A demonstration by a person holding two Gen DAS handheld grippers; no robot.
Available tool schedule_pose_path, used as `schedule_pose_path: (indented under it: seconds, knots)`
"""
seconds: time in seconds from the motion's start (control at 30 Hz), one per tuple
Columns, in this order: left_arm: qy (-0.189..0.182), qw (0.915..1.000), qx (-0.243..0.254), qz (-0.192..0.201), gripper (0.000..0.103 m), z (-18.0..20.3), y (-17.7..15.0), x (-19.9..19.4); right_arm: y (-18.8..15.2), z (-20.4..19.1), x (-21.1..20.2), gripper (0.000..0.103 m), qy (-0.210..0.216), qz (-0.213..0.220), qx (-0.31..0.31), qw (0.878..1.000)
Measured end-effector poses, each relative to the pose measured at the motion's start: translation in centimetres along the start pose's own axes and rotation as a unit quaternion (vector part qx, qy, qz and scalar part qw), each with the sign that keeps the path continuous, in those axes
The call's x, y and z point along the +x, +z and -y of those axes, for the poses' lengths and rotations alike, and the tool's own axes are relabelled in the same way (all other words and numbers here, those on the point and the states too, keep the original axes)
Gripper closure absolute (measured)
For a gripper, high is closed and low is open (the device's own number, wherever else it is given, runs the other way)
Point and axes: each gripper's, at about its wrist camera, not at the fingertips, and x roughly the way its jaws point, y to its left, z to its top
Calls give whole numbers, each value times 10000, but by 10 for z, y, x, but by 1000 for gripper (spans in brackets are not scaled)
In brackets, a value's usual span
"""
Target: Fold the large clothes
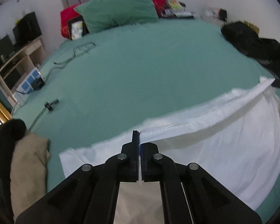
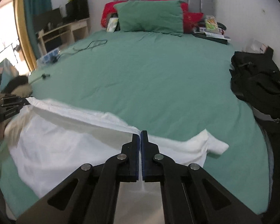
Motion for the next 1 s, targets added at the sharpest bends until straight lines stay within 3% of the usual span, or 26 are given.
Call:
schedule_pose_path:
  seconds: [0.13,0.23,0.27,0.33,0.37,0.4,0.47,0.5,0.6,0.8,0.9,0.93,1.0]
  knots:
    - [128,9999,-8,45,101,-6,24,19,22,-3,21,101,-96,49,-87,9999]
    - [181,9985,-144,-498,101,-13,42,55,41,-8,41,101,-482,-59,-429,9979]
    - [130,9963,-232,-817,94,-16,45,70,47,-8,49,101,-619,-152,-560,9964]
    - [117,9908,-434,-1274,68,-23,47,91,54,-4,69,98,-785,-567,-625,9933]
    - [107,9892,-590,-1337,55,-28,47,95,55,-1,77,86,-817,-726,-598,9922]
    - [92,9881,-733,-1351,54,-34,46,97,56,5,83,63,-861,-783,-537,9918]
    - [329,9880,-743,-1311,54,-41,43,96,51,16,81,40,-1012,-685,-375,9918]
    - [488,9883,-719,-1257,54,-44,42,95,48,26,78,38,-1155,-646,-181,9910]
    - [792,9857,-798,-1257,54,-51,37,89,46,46,69,38,-1181,-651,291,9904]
    - [280,9953,-334,-869,54,-18,35,57,35,51,34,38,-837,-338,549,9944]
    - [-233,9935,-265,-1084,54,7,24,56,22,49,21,38,-1173,-352,375,9918]
    - [-228,9942,-27,-1050,54,17,21,55,18,50,15,38,-1385,-326,315,9893]
    - [191,9963,293,-781,54,22,16,53,5,57,2,38,-1640,-307,262,9856]
